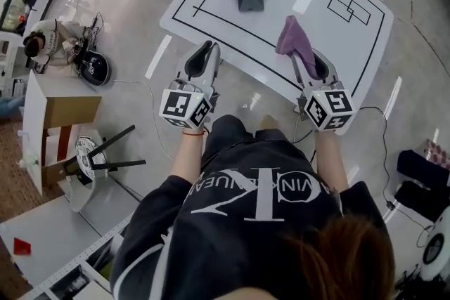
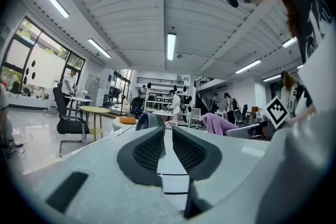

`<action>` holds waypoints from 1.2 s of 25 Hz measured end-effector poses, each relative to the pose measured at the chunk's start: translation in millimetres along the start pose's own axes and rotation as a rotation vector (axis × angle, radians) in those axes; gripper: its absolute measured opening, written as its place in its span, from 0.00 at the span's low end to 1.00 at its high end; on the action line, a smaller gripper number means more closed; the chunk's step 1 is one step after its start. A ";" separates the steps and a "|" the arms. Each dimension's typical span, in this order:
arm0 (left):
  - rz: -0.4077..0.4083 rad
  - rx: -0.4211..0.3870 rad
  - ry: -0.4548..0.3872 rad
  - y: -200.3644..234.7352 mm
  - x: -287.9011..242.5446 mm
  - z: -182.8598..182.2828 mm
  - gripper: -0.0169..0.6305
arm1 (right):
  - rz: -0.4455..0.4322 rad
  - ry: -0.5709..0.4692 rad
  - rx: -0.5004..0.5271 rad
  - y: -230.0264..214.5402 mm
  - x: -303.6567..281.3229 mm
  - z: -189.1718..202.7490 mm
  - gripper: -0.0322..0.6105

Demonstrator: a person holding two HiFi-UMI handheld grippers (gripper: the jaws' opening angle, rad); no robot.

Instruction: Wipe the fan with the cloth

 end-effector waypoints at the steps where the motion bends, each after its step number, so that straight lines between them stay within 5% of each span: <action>1: 0.007 0.003 0.012 1.4 -3.8 1.4 0.12 | -0.001 0.006 -0.005 -2.0 -4.1 1.0 0.24; 11: 0.113 0.094 0.065 62.6 -72.7 21.8 0.17 | 0.071 0.035 -0.045 -20.4 -60.5 4.4 0.24; 22: 0.323 0.156 0.210 130.5 -160.3 27.2 0.52 | 0.127 0.036 -0.033 -25.2 -143.4 -18.3 0.25; 30: 0.425 0.139 0.290 163.7 -196.3 37.5 0.57 | 0.106 0.011 -0.073 -35.2 -194.2 -31.0 0.25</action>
Point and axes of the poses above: the fingertips, and each gripper's own axes: x backward along the fingers, y to its left, z out of its underside, the point moved 9 cm from there along x, backward along the fingers, and after that the axes turned 12 degrees about z, right-handed, at the moved point
